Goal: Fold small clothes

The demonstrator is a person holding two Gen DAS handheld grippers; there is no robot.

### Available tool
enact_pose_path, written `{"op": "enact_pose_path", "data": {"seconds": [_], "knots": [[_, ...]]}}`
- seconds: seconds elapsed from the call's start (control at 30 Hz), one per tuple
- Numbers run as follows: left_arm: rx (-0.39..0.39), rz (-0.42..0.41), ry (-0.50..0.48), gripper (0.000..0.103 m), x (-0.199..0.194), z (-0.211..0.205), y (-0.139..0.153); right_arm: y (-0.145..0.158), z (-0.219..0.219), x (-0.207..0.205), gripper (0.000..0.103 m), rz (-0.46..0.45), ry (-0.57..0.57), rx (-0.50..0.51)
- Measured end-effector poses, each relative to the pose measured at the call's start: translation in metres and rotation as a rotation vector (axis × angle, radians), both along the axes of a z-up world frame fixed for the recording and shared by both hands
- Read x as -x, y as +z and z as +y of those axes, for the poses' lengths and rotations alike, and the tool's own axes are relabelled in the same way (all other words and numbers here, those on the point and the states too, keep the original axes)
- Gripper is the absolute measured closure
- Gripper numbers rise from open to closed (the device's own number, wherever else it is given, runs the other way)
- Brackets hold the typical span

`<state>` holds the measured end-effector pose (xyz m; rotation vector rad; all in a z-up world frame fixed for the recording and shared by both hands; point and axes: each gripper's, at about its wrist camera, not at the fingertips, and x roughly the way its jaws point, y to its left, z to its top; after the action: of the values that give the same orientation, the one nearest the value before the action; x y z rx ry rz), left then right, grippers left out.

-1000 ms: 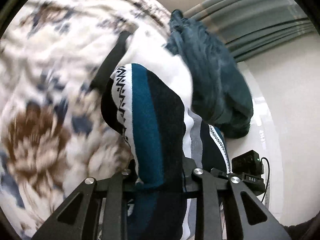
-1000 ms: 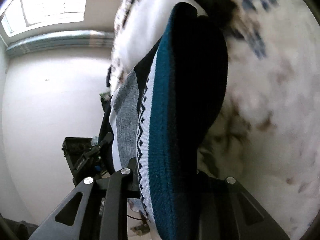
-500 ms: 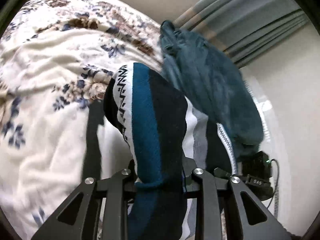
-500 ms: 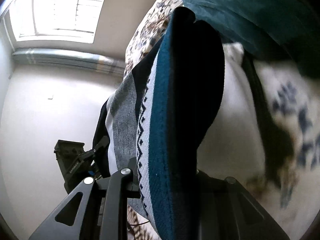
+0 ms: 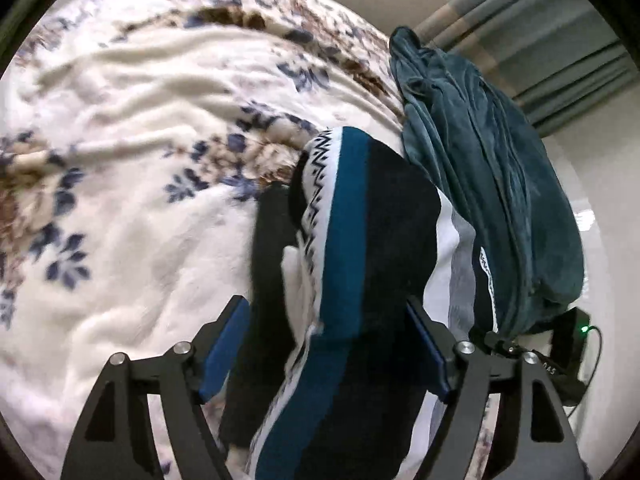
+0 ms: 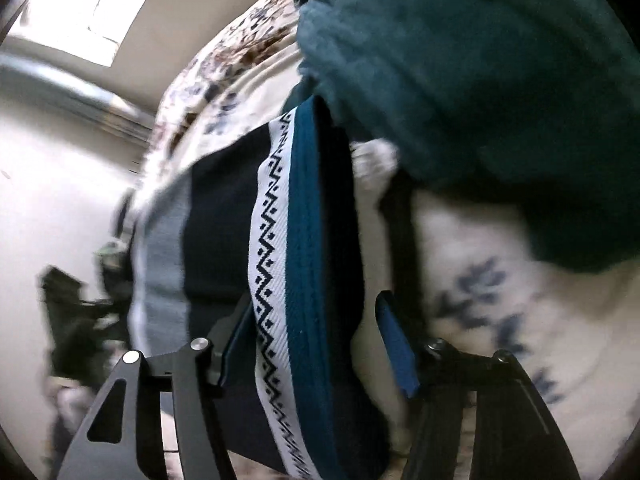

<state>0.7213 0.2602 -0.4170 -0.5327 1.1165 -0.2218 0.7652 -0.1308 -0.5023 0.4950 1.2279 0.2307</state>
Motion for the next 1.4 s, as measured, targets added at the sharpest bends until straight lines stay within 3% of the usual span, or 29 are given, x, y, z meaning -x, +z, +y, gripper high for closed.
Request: {"op": "enact_pose_path", "data": {"seconds": [0.1,0.2,0.27,0.3,0.37,0.5,0.6,0.7,0.73,0.77,0.87,0.93,1.07,1.4], "knots": [[-0.042,-0.016,0.037,0.027,0.020,-0.005,0.011,0.015,-0.010,0.010,0.040,-0.024,-0.030,0.026],[-0.067,-0.037,0.062,0.027,0.046,-0.011,0.014,0.038,0.001,0.028,0.040,-0.045,-0.010,-0.040],[-0.136,-0.027,0.050,0.027,0.059,-0.018,0.008,0.037,0.010,0.054,0.040,-0.010,0.035,-0.031],[-0.184,-0.010,0.044,0.027,0.063,-0.020,0.000,0.034,0.014,0.063,0.040,0.000,0.047,-0.007],[-0.224,0.017,0.052,0.015,0.071,-0.017,-0.015,0.016,0.019,0.076,0.040,0.036,0.059,0.076],[-0.251,0.038,0.063,0.014,0.082,-0.012,-0.024,-0.019,0.012,0.095,0.040,0.117,0.032,0.125],[-0.348,-0.006,0.034,0.015,0.092,-0.025,-0.010,-0.015,0.011,0.101,0.040,0.104,0.008,0.160],[-0.435,-0.017,0.020,0.009,0.100,-0.041,0.003,0.011,0.022,0.108,0.026,0.048,-0.004,0.265],[-0.460,-0.021,0.020,0.001,0.102,-0.046,0.006,0.020,0.027,0.112,0.006,0.026,-0.002,0.326],[-0.489,-0.033,0.023,0.000,0.106,-0.052,0.013,0.030,0.032,0.117,0.000,0.002,-0.005,0.392],[-0.535,-0.045,0.034,0.000,0.116,-0.063,0.030,0.058,0.042,0.134,0.000,-0.054,-0.025,0.528],[-0.533,-0.053,0.037,0.000,0.124,-0.068,0.045,0.078,0.045,0.144,0.000,-0.078,-0.037,0.556],[-0.569,-0.081,0.033,0.000,0.144,-0.082,0.084,0.123,0.044,0.166,0.000,-0.119,-0.059,0.579],[-0.569,-0.171,0.012,0.000,0.220,-0.104,0.193,0.266,0.045,0.251,0.000,-0.233,-0.071,0.571]]}}
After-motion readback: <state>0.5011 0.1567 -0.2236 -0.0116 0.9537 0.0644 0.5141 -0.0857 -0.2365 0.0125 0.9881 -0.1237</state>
